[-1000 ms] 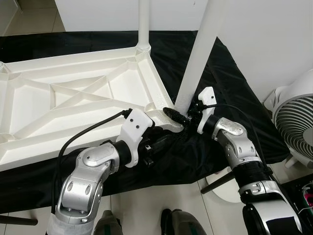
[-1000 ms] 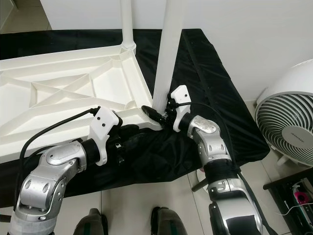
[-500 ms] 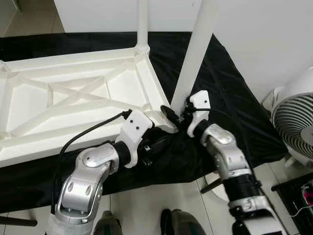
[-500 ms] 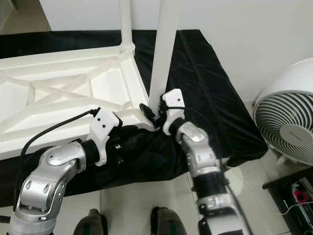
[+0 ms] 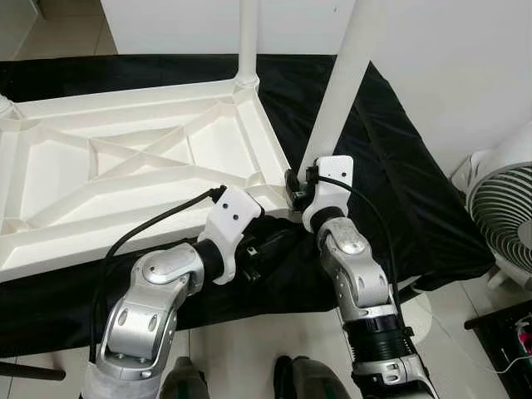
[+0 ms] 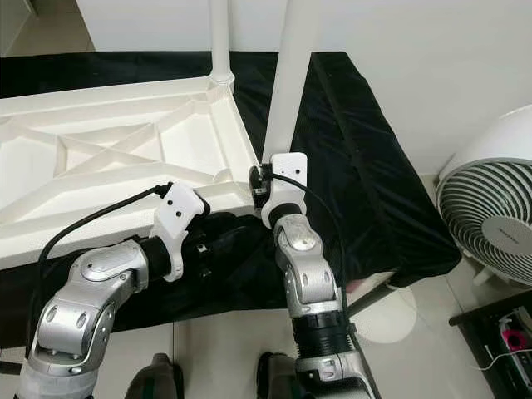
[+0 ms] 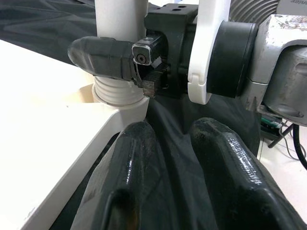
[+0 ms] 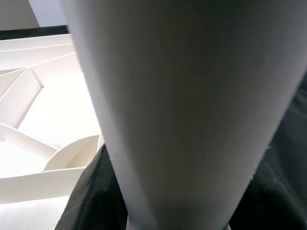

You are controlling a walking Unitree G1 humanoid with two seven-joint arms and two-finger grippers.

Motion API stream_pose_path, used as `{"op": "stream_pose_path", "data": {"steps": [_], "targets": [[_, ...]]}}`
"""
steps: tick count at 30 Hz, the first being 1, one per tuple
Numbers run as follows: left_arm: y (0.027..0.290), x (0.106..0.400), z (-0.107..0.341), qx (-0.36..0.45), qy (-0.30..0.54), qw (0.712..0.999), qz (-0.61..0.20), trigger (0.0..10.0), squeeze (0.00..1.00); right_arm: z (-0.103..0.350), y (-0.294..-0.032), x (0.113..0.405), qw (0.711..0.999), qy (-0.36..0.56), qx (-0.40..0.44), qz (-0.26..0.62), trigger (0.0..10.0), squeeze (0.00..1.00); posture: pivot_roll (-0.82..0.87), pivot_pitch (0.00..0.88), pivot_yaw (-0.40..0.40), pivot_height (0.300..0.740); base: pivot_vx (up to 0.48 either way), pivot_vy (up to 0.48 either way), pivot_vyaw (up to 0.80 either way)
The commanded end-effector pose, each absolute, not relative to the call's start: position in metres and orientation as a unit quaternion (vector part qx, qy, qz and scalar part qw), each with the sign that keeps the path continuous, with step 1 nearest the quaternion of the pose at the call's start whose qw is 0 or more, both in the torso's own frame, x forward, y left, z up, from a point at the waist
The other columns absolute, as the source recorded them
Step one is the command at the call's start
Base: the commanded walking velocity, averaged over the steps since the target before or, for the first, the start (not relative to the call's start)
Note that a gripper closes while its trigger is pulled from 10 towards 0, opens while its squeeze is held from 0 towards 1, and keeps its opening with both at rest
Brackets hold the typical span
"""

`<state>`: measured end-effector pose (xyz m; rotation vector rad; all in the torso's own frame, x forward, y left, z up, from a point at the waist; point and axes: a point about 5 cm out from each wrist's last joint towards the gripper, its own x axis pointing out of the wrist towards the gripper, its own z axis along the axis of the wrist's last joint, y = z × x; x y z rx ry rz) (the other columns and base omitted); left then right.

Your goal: Building children table

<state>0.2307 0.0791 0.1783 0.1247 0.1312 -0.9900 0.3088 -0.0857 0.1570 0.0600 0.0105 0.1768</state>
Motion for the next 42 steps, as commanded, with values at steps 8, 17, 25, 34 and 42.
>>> {"op": "stream_pose_path", "data": {"steps": [8,17,25,34,42], "targets": [[0.082,0.238,0.177,0.064,0.059,0.907,-0.412,10.0,0.00,0.148,-0.094,0.307,0.993,0.032,0.043,0.105,10.0,1.00,-0.02,0.098,-0.017,0.740,0.000,0.000,0.00],[0.081,0.237,0.177,0.063,0.058,0.906,-0.414,10.0,0.00,0.163,-0.122,0.308,0.974,-0.016,0.020,0.224,10.0,1.00,-0.03,0.098,-0.010,0.740,0.000,0.000,0.00],[0.080,0.238,0.177,0.064,0.058,0.904,-0.419,10.0,0.00,0.165,-0.137,0.313,0.940,-0.031,-0.037,0.338,10.0,0.00,-0.04,0.098,0.002,0.740,0.000,0.000,0.00],[0.078,0.238,0.178,0.061,0.057,0.903,-0.422,10.0,0.00,0.159,-0.124,0.320,0.889,-0.020,-0.070,0.451,10.0,0.00,-0.03,0.095,-0.001,0.740,0.000,0.000,0.00],[0.078,0.237,0.178,0.060,0.057,0.903,-0.422,10.0,0.00,0.155,-0.120,0.321,0.871,-0.017,-0.079,0.484,0.0,0.00,-0.03,0.094,-0.001,0.740,0.000,0.000,0.00]]}}
